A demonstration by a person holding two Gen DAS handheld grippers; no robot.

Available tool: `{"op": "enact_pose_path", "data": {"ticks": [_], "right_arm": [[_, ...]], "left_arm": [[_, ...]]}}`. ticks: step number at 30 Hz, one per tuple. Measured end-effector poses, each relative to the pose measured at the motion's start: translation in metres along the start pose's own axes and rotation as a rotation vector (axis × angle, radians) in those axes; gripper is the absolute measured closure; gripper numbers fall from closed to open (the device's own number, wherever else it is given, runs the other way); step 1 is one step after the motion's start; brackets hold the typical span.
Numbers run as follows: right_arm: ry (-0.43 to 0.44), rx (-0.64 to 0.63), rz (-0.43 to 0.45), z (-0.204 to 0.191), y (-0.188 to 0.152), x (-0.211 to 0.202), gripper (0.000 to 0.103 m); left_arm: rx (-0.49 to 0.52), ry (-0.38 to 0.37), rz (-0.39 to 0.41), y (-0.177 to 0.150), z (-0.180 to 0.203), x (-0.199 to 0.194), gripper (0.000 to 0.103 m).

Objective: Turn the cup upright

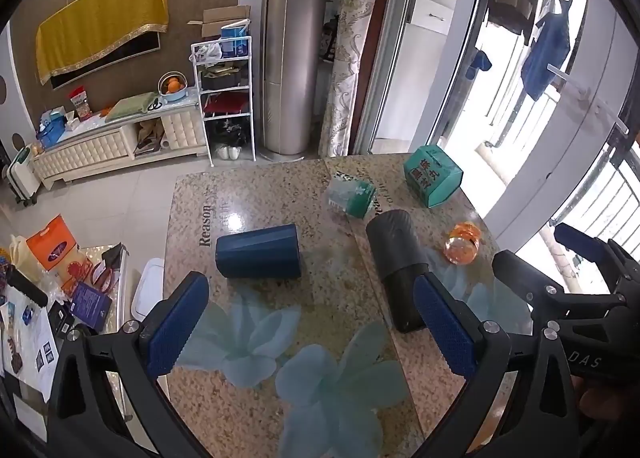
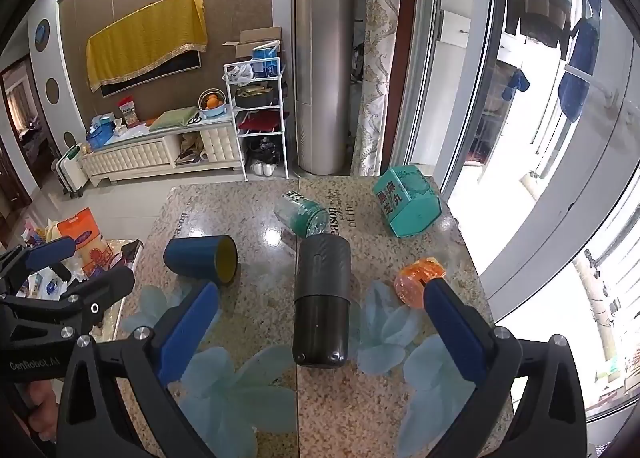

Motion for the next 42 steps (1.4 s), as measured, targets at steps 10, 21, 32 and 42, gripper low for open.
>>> {"op": "enact_pose_path", "data": {"ticks": [10, 21, 32, 42], "right_arm": [[-0.001, 0.002, -0.002, -0.0011, 0.0006, 0.0017, 0.000], [0.003, 0.004, -0.001, -0.0033, -0.0019, -0.0004, 0.000], [0.013, 0.002, -0.012, -0.0059, -0.0033, -0.0001, 0.000], [0.013, 0.002, -0.012, -0.0058, -0.0033, 0.0003, 0.000]], "left_arm": [[-0.001, -0.003, -0.005, 0.0035, -0.0031, 0.0034, 0.000], [-0.001, -0.001, -0.005, 0.0035, -0.0041, 0.0032, 0.000], [-0.001, 0.003, -0.008, -0.0023, -0.0058, 0.0016, 0.000], [-0.001, 0.002, -0.012, -0.0030, -0.0066, 0.0022, 0.000]]}}
Point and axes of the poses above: each gripper's, at about its wrist camera, not at the fingertips, and x roughly the way its jaws point, z to its right, y to its top, the point moved 3 cm from there along x, roughly the way its jaws point, and after that the axes turned 11 degrees about -x, right-handed, at the moved point
